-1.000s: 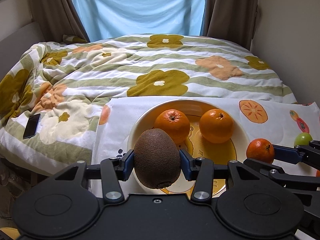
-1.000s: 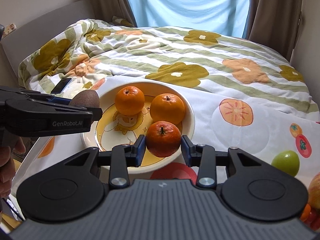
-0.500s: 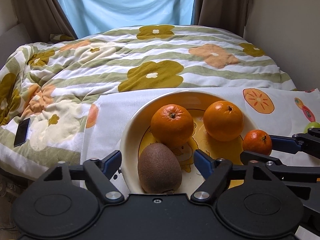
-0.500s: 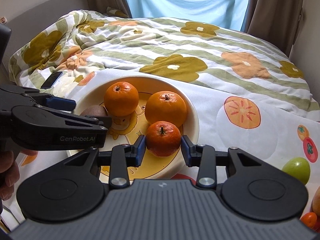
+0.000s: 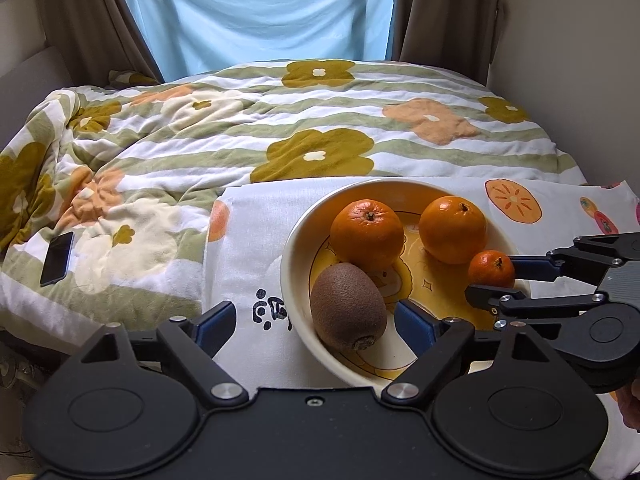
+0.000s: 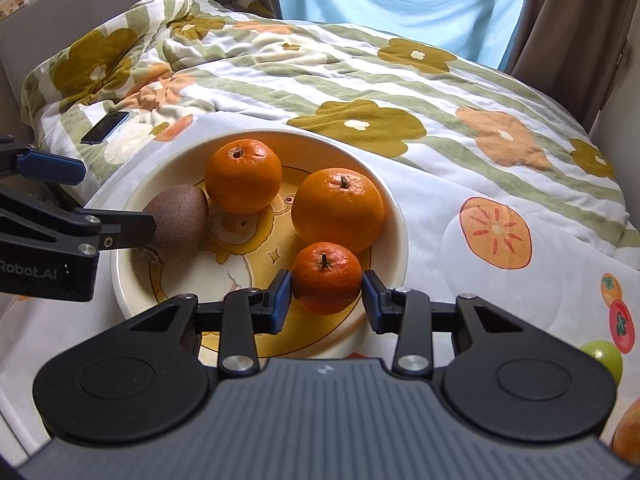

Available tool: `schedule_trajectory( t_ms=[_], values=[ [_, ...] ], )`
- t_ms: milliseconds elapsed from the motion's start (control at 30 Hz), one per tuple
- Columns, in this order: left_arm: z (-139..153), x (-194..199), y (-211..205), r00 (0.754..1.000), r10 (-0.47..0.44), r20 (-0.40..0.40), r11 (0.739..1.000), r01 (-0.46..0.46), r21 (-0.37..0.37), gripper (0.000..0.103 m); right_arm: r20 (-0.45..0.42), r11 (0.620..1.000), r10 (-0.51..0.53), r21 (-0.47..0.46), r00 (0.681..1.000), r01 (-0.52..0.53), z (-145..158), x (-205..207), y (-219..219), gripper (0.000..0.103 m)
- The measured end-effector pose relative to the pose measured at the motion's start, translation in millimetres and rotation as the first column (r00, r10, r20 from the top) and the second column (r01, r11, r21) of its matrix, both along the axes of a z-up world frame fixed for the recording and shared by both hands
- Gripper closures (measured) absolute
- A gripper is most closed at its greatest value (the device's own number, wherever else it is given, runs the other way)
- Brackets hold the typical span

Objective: Organize fruits
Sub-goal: 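Open the left tool to drop the kiwi in the bowl while the right tool releases the tangerine, then withdraw both tools from the bowl toward the apples and tomatoes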

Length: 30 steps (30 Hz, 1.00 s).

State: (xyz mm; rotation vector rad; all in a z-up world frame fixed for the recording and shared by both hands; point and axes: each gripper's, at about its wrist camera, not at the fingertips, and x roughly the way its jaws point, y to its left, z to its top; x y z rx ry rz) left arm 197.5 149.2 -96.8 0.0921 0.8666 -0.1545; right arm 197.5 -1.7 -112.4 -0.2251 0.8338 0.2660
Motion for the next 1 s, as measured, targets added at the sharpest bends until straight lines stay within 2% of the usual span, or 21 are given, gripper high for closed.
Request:
schedule_trajectory(
  t_ms=[133,200,233,267,600,800,1000],
  values=[
    [2,-7,5,1.0,0.02,0.003,1.0,-0.02,-0.018,0.013,-0.005,1.0,0.024,-0.005,1.0,-0.024,-2,-1,5,0.047],
    [3,-10,5,1.0,0.024,0.008,1.0,-0.024,-0.017,0.013,0.024,1.0,0.001,-0.003,1.0,-0.001,1,-6,3,0.027],
    [3,-12,6,1.0,0.026,0.009,1.0,-0.026,-0.016,0.013,0.038,1.0,-0.006,0.001,0.999,0.006,3,-9,2,0.011],
    [4,-14,6,1.0,0.028,0.01,0.999,-0.028,-0.016,0.013,0.049,1.0,-0.009,0.01,0.999,0.008,5,-12,0,0.005],
    [21,-35,2,0.997,0.05,0.05,0.999,-0.049,-0.023,0.013,0.092,1.0,-0.019,0.02,0.996,0.017,27,-38,-8,0.004],
    [39,-59,-8,0.995,0.05,0.086,0.999,-0.049,-0.021,0.013,0.133,0.998,-0.047,0.05,0.99,0.041,50,-59,-26,0.004],
    [57,-89,-29,0.988,0.013,0.154,0.999,-0.006,-0.04,0.005,0.131,0.99,-0.112,0.098,0.985,0.1,69,-86,-57,0.0]
  ],
)
